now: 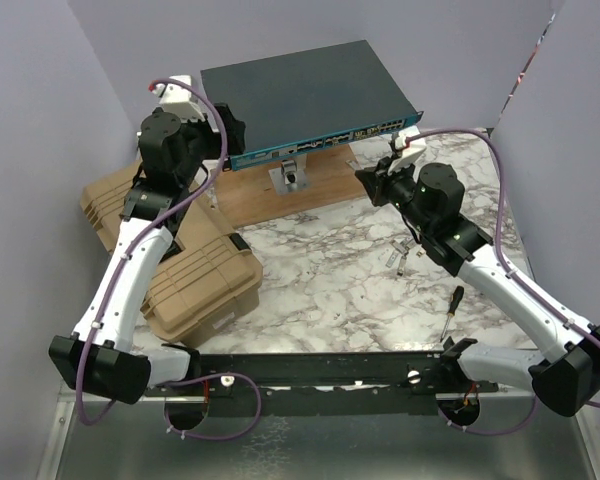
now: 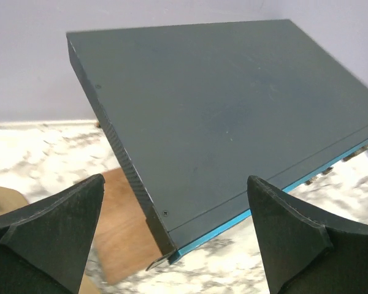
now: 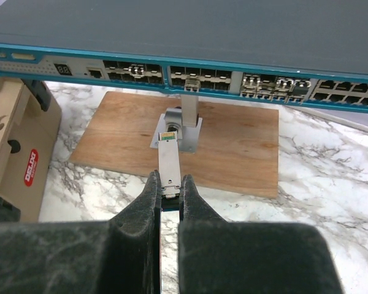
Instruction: Insert the plug into the switch port
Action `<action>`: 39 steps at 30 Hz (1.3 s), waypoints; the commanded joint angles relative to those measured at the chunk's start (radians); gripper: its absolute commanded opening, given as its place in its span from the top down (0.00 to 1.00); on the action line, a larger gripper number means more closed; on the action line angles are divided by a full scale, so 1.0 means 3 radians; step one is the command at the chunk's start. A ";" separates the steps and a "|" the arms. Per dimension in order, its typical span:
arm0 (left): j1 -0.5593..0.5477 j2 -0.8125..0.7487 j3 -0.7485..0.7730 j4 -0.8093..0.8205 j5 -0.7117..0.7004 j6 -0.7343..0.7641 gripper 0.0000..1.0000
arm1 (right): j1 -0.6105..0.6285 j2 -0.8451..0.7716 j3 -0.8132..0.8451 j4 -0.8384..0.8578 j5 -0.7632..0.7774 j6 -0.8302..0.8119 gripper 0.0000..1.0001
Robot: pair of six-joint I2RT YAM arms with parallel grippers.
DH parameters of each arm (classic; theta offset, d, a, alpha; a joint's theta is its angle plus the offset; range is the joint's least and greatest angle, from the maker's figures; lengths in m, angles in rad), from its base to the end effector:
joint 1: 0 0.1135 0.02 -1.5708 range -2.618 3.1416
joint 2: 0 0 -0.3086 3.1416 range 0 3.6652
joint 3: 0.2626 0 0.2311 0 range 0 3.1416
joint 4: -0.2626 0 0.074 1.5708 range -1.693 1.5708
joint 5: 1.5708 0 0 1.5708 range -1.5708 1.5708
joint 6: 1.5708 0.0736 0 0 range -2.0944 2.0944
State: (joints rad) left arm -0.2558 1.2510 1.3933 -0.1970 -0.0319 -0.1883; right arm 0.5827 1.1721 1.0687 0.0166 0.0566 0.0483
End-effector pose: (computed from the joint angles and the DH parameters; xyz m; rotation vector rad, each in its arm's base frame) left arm 0.2741 -0.0693 0.4894 0.0305 1.6344 -0.3154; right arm 0.2322 0.1480 0.4217 -0.4003 1.6269 0.4314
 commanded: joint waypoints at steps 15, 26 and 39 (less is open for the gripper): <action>0.0975 0.0401 -0.0950 0.1795 0.1494 -0.3054 0.03 | 0.0016 -0.0265 -0.0551 0.0794 0.0475 -0.0261 0.99; 0.1031 0.0671 -0.1161 0.2411 0.1763 -0.3666 0.08 | 0.0016 -0.0083 -0.0633 0.1159 0.0555 -0.0525 1.00; 0.1032 0.0851 -0.1259 0.2729 0.1877 -0.3971 0.20 | 0.0016 0.0187 -0.0583 0.1432 0.0619 -0.0647 1.00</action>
State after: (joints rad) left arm 0.0467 1.4906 1.0306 0.5480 0.4919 -1.3373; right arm 0.5827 1.2034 0.8906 0.3763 0.2207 -0.1299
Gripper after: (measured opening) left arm 0.830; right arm 0.056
